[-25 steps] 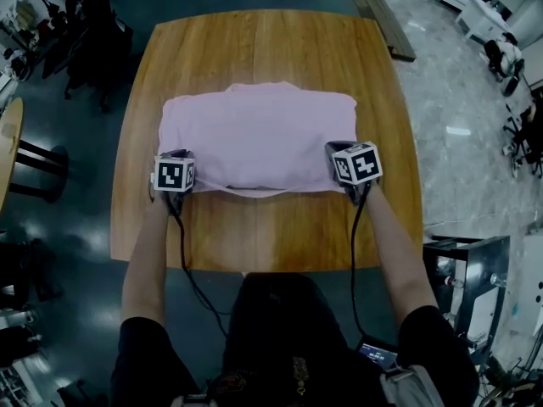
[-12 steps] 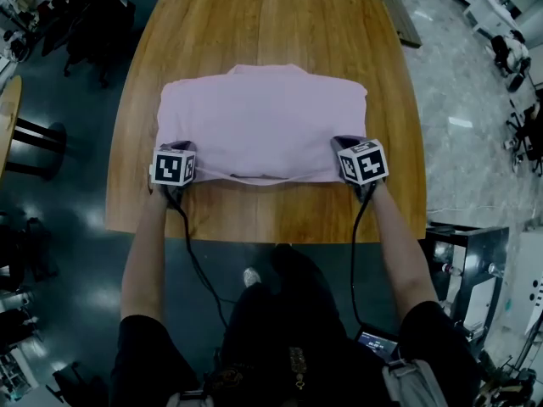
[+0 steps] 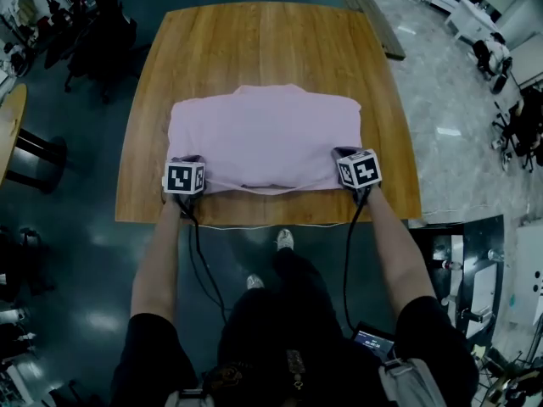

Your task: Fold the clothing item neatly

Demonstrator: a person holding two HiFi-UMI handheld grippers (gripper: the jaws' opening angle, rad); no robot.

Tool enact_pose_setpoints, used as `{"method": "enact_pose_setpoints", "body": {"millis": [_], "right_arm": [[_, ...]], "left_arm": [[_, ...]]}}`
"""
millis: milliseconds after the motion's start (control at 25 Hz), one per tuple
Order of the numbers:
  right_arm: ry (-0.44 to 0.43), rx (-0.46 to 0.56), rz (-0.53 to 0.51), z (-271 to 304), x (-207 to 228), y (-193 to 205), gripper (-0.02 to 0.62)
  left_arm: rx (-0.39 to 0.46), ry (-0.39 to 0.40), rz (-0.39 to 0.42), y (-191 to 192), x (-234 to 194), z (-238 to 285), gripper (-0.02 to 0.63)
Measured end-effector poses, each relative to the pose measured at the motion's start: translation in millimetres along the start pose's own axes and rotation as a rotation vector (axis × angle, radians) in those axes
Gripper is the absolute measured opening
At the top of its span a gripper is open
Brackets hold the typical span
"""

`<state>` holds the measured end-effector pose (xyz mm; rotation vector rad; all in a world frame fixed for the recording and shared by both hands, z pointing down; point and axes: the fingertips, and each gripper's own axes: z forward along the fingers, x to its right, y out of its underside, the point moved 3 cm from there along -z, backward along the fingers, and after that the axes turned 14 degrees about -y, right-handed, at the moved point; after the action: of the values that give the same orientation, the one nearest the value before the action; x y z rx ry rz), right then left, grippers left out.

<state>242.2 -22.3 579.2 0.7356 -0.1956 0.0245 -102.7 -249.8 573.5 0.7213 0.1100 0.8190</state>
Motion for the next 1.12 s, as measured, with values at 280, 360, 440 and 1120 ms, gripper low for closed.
{"method": "enact_pose_setpoints", "body": {"millis": [280,360,440,1120], "right_arm": [[0.042,0.242,0.035,-78,-49,-28,0.003],[0.041,0.333,0.030,-110,-78,-39,0.003],[0.032,0.431,0.018,-143,-107,-52,0.005],[-0.195,0.702,-0.061,-261,-277,-23,0.003]], "left_arm": [[0.229,-0.073,-0.103,-26,-11,-87,0.008],[0.315,-0.015,-0.088,-36,-6,-124,0.008],[0.395,0.049,-0.066,-45,2,-160,0.008],[0.601,0.330,-0.081,0,157,-353,0.008]]}}
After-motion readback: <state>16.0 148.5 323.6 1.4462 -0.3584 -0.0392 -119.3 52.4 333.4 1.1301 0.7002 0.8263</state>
